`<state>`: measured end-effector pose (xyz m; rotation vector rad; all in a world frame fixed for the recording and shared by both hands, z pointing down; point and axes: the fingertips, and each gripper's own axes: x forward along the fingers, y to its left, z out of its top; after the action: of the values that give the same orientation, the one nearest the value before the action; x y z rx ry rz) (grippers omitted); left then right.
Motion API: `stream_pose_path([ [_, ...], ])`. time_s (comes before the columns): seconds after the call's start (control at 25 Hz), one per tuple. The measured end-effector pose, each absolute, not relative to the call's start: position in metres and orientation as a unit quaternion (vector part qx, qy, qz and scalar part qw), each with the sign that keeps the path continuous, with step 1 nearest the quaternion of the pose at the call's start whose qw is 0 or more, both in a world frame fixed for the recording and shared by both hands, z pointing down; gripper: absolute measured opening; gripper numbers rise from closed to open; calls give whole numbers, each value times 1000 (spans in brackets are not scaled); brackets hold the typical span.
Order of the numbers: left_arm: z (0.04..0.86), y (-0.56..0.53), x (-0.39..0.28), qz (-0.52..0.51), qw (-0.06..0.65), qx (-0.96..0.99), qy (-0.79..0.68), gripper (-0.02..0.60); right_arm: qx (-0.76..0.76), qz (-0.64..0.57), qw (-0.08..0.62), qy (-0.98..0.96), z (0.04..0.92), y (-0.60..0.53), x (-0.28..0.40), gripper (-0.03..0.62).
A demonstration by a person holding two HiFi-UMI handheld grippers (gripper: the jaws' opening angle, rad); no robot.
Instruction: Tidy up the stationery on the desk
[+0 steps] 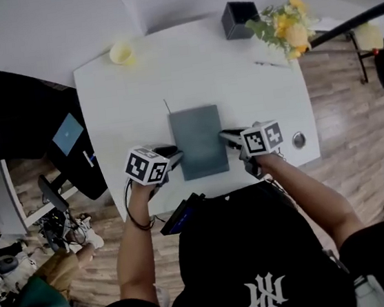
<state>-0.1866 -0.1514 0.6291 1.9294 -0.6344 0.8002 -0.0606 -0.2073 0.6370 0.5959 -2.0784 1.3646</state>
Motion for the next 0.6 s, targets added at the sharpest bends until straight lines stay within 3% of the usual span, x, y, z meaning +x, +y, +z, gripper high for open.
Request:
stream_pose_path([
  [0.28, 630, -145, -137, 322, 469, 778, -266, 94, 205, 489, 308, -790, 637, -218, -19, 66],
  [0.6, 632, -146, -131, 315, 480, 762, -300, 91, 189, 467, 306, -808, 638, -218, -12, 67],
])
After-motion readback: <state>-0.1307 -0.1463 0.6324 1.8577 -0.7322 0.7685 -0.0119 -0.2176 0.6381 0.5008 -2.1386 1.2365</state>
